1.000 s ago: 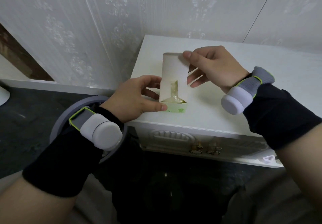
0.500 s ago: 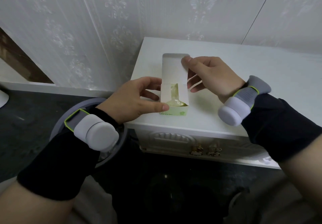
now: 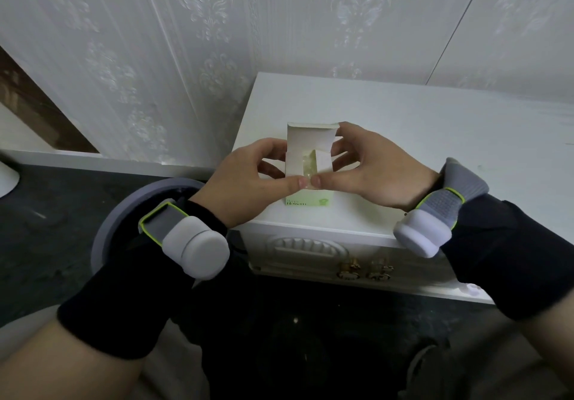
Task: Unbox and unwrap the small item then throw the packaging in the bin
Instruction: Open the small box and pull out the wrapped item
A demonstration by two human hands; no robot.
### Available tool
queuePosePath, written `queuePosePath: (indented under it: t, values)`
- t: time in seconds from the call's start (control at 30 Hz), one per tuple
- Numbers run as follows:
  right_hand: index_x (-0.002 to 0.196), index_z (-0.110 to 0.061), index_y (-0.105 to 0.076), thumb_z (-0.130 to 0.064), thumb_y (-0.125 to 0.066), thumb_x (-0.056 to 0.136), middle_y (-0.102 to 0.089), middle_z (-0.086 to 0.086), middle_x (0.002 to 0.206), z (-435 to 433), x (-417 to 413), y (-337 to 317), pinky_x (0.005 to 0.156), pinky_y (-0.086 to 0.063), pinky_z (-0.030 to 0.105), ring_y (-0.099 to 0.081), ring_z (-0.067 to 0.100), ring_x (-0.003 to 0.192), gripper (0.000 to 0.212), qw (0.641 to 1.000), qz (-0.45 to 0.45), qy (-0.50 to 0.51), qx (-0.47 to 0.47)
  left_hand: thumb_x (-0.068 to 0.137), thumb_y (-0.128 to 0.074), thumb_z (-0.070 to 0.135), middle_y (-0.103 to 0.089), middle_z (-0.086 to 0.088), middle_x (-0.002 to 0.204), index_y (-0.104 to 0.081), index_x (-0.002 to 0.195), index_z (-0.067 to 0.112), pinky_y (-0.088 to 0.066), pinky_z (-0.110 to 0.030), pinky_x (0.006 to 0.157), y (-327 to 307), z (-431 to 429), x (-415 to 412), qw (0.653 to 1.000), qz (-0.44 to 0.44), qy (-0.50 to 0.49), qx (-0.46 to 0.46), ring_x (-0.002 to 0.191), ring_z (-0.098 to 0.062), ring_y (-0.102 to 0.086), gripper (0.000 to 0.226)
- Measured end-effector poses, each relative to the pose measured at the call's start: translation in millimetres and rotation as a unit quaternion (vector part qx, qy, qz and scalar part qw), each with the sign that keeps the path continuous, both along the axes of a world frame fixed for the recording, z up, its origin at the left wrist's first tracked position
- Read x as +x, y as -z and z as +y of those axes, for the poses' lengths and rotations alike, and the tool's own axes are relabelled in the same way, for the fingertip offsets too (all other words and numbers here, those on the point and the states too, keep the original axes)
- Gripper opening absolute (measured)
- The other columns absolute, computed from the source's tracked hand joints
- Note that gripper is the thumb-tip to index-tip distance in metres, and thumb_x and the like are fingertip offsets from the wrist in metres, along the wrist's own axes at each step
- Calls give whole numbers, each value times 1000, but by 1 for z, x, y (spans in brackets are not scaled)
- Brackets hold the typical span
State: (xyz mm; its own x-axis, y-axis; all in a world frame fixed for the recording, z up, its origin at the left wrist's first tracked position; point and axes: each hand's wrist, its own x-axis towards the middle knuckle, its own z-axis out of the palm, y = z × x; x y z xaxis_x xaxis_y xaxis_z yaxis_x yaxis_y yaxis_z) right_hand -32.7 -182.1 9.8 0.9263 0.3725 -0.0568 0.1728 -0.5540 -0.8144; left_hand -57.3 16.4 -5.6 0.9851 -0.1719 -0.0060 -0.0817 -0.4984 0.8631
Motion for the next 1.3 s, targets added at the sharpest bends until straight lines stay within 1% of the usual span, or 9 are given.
queuePosePath:
  t: [0.3, 0.43, 0.57, 0.63, 0.7, 0.8, 0.97, 1.17, 1.3]
  values:
    - [131, -15, -48, -1, -59, 85, -67, 8, 104, -14, 6, 0, 88, -57, 31, -65, 16, 90, 49, 970, 159, 16, 181, 81, -58, 13, -65, 2, 108, -50, 119, 29, -60, -35, 70, 1, 10, 6, 987, 66, 6, -144, 86, -10, -67, 42]
    - [132, -12, -48, 3, -55, 74, -61, 8, 95, -22, 5, 8, 85, -57, 28, -62, 16, 85, 61, 939, 222, 3, 262, 86, -50, -8, -65, -4, 106, -45, 124, 20, -60, -33, 69, 4, 15, 5, 979, 100, 25, -178, 87, -16, -65, 48]
    - [134, -12, -46, 10, -57, 76, -55, 15, 110, -25, 2, 12, 86, -57, 29, -57, 24, 96, 63, 928, 247, 15, 277, 85, -53, -9, -66, -7, 109, -44, 121, 19, -61, -33, 70, 7, 19, 6, 978, 103, 42, -177, 94, -24, -65, 46]
    - [128, -14, -48, 8, -61, 79, -57, 12, 117, -22, 1, 4, 87, -56, 30, -60, 20, 95, 56, 955, 168, 46, 241, 85, -55, -7, -66, -6, 109, -46, 120, 19, -60, -33, 71, 7, 20, 6, 979, 96, 49, -171, 93, -24, -65, 44]
    - [111, -18, -55, -7, -70, 76, -59, 6, 109, -19, -2, -11, 83, -52, 28, -60, 16, 87, 40, 980, -85, 99, 151, 84, -58, -2, -65, -5, 111, -51, 116, 21, -59, -32, 70, 6, 20, 4, 982, 84, 56, -158, 90, -21, -65, 40]
    - [93, -16, -65, -18, -65, 81, -66, 1, 90, -6, -15, -41, 76, -48, 26, -61, 15, 80, 12, 930, -367, -2, -28, 77, -60, 10, -61, -1, 112, -59, 113, 26, -59, -35, 73, 5, 19, 3, 984, 76, 61, -147, 86, -13, -66, 39]
    - [114, -29, -65, -30, -59, 86, -62, -8, 125, 16, -7, -33, 82, -38, 28, -60, 22, 107, 29, 901, -285, -158, -288, 74, -58, 11, -62, -3, 114, -59, 114, 36, -59, -41, 76, 6, 17, 4, 984, 75, 68, -146, 85, -13, -67, 48]
    - [121, -34, -60, -33, -60, 84, -61, -7, 128, 26, 6, -34, 98, -38, 33, -57, 21, 112, 37, 889, -243, -172, -347, 72, -58, 13, -61, -5, 117, -56, 113, 39, -59, -39, 74, 6, 15, 4, 985, 73, 68, -142, 89, -16, -68, 49]
    - [110, -30, -67, -27, -62, 83, -67, -3, 116, 29, 6, -33, 91, -36, 30, -57, 22, 107, 28, 892, -241, -154, -350, 71, -59, 17, -59, -6, 115, -55, 111, 41, -59, -40, 72, 6, 13, 6, 988, 70, 57, -126, 91, -20, -68, 47]
